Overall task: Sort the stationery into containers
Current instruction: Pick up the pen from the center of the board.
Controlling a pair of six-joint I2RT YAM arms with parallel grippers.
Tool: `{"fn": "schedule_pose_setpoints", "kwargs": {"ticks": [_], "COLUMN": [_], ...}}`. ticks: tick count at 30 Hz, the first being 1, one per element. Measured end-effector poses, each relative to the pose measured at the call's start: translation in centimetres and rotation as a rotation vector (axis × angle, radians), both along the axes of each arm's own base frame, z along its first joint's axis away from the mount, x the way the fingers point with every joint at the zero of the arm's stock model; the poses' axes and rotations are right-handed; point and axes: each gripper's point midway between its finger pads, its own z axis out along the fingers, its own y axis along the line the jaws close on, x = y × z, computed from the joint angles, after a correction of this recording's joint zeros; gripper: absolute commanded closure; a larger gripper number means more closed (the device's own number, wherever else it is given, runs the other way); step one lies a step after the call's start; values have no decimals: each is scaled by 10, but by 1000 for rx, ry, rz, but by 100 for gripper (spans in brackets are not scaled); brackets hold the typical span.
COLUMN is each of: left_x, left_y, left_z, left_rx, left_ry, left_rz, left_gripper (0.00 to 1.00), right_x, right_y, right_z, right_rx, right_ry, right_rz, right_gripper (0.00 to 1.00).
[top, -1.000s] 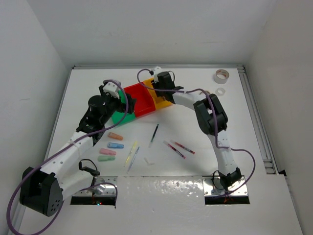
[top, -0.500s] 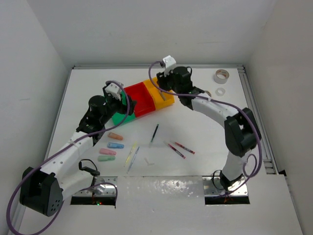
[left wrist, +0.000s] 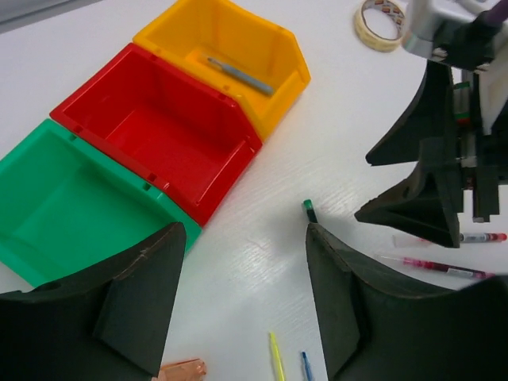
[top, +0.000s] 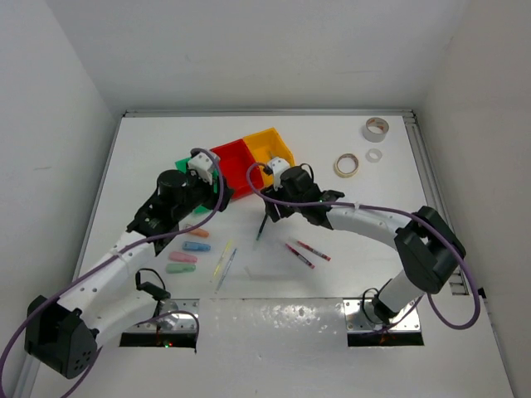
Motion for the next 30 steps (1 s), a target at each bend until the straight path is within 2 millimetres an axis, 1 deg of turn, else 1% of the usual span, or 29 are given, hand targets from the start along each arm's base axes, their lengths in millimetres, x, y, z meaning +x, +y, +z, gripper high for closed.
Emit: {"fn": "schedule_pose_setpoints", "kwargs": {"ticks": [2, 3, 4, 7, 9, 11, 15, 16, 17, 18, 19, 20, 22, 23, 24, 27, 30], "left_x": [-5, -6, -8, -13, -20, -29, -48, -51, -54, -58, -63, -67, -77, -81, -84, -89, -93], "left_y": [-1, -1, -1, 2, 2, -2, -24, -28, -31, -31, -29, -27, -22, -21, -21, -18, -15], "left_z": [1, 2, 2, -6, -19, -32, -57, -64, -72, -82, -91, -99, -110, -114, -117, -123, -131], "left_rx": [7, 10, 12, 29, 57, 92, 170, 181, 190, 201, 212, 221, 225, 225, 223, 206, 195], "left_ry": [-2, -4, -3, 34, 86, 137, 268, 311, 358, 403, 450, 482, 538, 556, 572, 623, 692], "left_rz": [-4, -4, -6, 2, -2, -20, -108, -115, -120, -116, -103, -92, -73, -64, -51, 5, 60], "left_gripper": [39, 41, 49, 58, 58, 58, 59, 64, 65, 74, 76, 76, 69, 66, 65, 63, 56], "right_x": [-6, -9, -12, -21, -23, -25, -30, -32, -34, -36, -40, -45, -59, -67, -77, -97, -107], "right_y": [0, 1, 1, -2, -8, -17, -33, -35, -36, -38, -40, -41, -40, -38, -35, -30, -34], "right_z": [-3, -4, -6, -9, -9, -7, 2, 4, 7, 8, 9, 8, 5, 3, 1, -4, -7], "right_rx": [-22, -31, -43, -77, -92, -101, -90, -81, -68, -58, -54, -54, -69, -76, -89, -111, -124], "right_ry": [10, 15, 21, 35, 32, 25, 8, 8, 9, 11, 13, 17, 24, 29, 32, 35, 27], "right_rz": [-30, -39, -45, -60, -82, -108, -172, -185, -197, -211, -218, -222, -209, -194, -174, -131, -134], "right_gripper": [39, 39, 39, 39, 39, 39, 42, 45, 47, 48, 49, 49, 49, 49, 49, 49, 49]}}
